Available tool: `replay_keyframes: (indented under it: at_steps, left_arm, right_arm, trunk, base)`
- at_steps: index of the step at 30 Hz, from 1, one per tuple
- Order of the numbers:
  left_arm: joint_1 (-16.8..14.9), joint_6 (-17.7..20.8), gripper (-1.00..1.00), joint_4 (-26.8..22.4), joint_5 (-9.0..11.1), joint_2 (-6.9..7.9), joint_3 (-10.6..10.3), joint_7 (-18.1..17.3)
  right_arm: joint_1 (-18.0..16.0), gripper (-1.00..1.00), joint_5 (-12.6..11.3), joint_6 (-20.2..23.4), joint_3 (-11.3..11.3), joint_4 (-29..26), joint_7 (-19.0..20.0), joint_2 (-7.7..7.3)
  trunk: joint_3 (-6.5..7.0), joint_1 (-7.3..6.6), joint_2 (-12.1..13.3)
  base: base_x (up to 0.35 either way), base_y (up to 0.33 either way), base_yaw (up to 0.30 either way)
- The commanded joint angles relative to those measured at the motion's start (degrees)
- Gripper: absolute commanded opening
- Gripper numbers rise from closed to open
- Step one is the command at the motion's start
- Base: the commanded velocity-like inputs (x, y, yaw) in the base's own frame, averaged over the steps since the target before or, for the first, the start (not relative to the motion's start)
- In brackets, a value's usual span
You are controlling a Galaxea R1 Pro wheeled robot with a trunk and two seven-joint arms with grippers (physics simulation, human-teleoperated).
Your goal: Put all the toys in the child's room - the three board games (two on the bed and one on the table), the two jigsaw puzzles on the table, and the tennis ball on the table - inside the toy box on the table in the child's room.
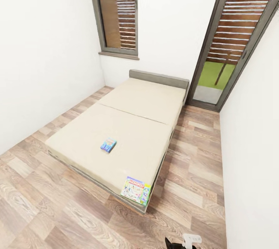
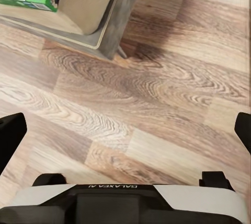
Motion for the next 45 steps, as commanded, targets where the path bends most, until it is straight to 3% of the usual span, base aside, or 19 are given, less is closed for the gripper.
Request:
replay_keyframes:
  at_steps: [1, 10, 15, 23, 32, 36, 45]
  left_arm:
    - [0.0, 0.0, 1.00, 0.1, 0.1, 0.02, 0.3, -0.2]
    - [0.0, 0.0, 1.00, 0.1, 0.0, 0.19, 0.3, -0.2]
    - [0.0, 0.0, 1.00, 0.1, 0.1, 1.72, 0.4, -0.2]
    - [0.0, -0.7, 1.00, -0.1, 0.2, 5.41, 0.5, -0.2]
    - [0.0, -4.4, 1.00, -0.3, 0.0, 6.46, 0.3, -0.2]
    - [0.0, -5.1, 1.00, -0.4, -0.2, 7.60, 0.1, -0.2]
    - [0.0, -7.6, 1.00, -0.4, -0.2, 8.21, -0.1, -0.2]
  right_arm:
    - [0.0, 1.00, -0.6, -0.1, -0.2, 0.1, 0.5, 0.04]
    - [0.0, 1.00, -0.6, -0.1, -0.2, 0.1, 0.5, 0.00]
    - [0.0, 1.00, -0.6, -0.1, -0.2, 0.1, 0.5, 0.02]
    - [0.0, 1.00, -0.6, -0.1, -0.2, 0.1, 0.5, 0.02]
    - [0.0, 1.00, -0.6, -0.1, -0.2, 0.1, 0.5, -0.04]
    - [0.0, 1.00, -0.6, -0.1, -0.2, 0.1, 0.5, -0.04]
    - [0.0, 1.00, -0.6, -0.1, -0.2, 0.1, 0.5, -0.01]
  trunk:
    - [-0.17, 0.02, -0.1]
    - [-0.87, 0.02, -0.1]
    - [-1.26, 0.02, -0.1]
    - [-1.88, 0.02, -0.1]
    - [-2.27, 0.02, -0.1]
    - [-2.28, 0.02, -0.1]
    - [-1.99, 0.02, -0.1]
  base:
    - [0.000, 0.000, -0.166]
    - [0.000, 0.000, -0.165]
    - [0.000, 0.020, -0.165]
    - [0.000, 0.170, -0.165]
    - [0.000, 0.094, -0.191]
    - [0.000, 0.078, -0.252]
    - [0.000, 0.066, -0.258]
